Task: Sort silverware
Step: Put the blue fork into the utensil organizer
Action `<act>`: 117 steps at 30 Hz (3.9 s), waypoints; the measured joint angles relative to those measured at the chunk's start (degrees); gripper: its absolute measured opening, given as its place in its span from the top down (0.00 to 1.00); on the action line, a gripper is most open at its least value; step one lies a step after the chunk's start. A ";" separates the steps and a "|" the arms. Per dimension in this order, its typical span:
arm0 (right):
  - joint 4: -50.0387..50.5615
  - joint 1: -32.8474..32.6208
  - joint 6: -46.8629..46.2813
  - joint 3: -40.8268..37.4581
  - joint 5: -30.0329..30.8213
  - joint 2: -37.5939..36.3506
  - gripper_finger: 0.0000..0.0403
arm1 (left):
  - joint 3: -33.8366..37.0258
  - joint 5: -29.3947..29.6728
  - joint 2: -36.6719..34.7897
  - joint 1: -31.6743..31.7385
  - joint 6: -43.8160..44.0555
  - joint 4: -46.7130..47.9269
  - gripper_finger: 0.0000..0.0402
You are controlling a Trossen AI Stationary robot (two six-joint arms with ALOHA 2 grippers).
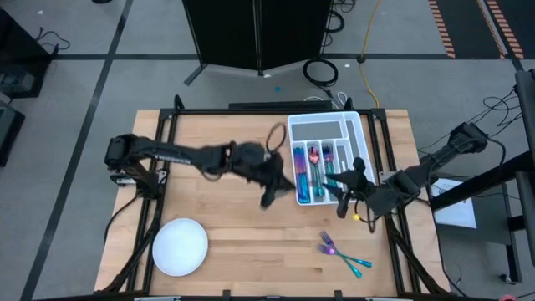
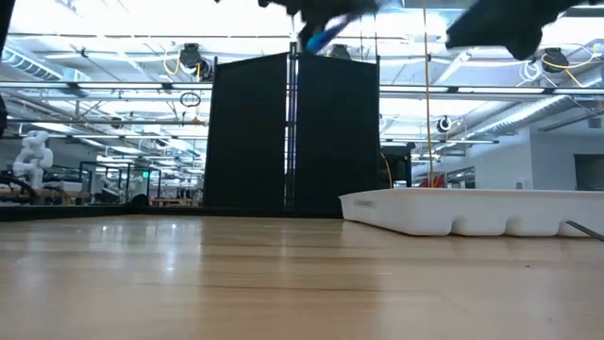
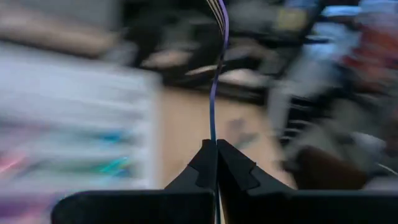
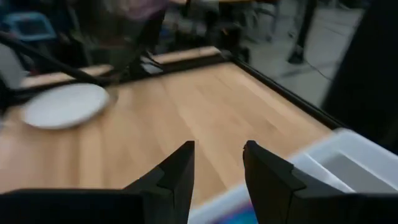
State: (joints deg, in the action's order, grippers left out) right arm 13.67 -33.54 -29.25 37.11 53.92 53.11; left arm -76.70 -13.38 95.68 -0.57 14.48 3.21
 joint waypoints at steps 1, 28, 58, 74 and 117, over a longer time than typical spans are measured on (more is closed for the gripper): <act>-2.57 -0.61 1.63 0.01 -0.05 0.38 0.69 | 1.95 -3.29 0.35 -1.15 -1.61 -5.39 0.99; -28.87 -5.96 116.91 -0.01 -0.55 5.37 0.69 | 17.47 -3.00 1.64 -5.19 19.01 -39.72 0.99; -34.74 0.22 131.02 -0.01 5.87 11.22 0.69 | 17.46 3.32 1.60 -6.24 30.25 -34.26 0.99; -34.60 1.71 119.33 -0.01 1.43 11.21 0.99 | 17.41 3.38 1.60 -6.08 27.60 -33.89 0.99; 32.04 26.40 14.03 11.33 -69.12 13.61 1.00 | -6.40 -16.86 19.10 0.43 16.72 -6.98 0.75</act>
State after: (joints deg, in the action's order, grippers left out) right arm 45.71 -7.14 -15.22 48.45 -15.20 66.71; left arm -83.11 -30.24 114.78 -0.14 31.19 -3.77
